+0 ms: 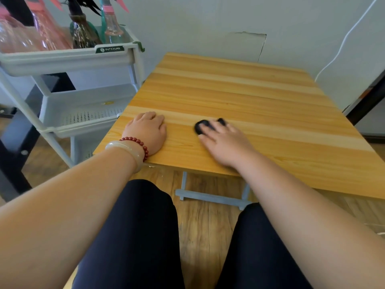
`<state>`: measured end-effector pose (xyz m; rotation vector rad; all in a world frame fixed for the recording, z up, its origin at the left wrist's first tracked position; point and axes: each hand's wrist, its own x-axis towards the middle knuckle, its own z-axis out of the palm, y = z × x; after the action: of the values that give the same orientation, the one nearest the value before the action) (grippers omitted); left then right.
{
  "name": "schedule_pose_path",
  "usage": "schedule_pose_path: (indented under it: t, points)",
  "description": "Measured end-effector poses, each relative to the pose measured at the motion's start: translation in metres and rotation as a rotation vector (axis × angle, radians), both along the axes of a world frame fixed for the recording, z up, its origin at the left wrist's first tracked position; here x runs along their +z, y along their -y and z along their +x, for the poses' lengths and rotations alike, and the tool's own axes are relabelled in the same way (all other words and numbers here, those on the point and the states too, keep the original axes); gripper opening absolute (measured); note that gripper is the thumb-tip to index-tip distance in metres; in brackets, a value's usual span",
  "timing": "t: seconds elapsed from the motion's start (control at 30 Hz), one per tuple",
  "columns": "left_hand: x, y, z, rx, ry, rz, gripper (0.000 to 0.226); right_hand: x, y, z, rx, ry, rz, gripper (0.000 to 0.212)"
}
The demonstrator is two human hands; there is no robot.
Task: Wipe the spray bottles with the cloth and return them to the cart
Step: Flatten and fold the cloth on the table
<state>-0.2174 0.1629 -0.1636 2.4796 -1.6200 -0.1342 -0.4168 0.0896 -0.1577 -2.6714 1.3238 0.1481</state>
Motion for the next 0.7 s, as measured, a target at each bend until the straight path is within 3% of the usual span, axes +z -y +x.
schedule_pose_path:
  t: [0.1, 0.33, 0.57, 0.7]
  points:
    - [0.005, 0.001, -0.009, -0.008, 0.036, -0.001, 0.048, 0.0, 0.015, -0.022, -0.244, -0.047, -0.023, 0.061]
    - [0.007, 0.018, -0.049, -0.163, -0.01, -0.01, 0.047, -0.001, -0.022, 0.003, 0.099, 0.002, 0.016, 0.057]
    - [-0.005, 0.012, -0.046, -0.141, -0.052, -0.028, 0.048, 0.004, 0.008, -0.045, -0.291, -0.031, 0.024, 0.058]
    - [-0.007, 0.013, -0.045, -0.132, -0.049, -0.036, 0.048, -0.001, -0.041, -0.02, -0.008, 0.019, -0.001, 0.056]
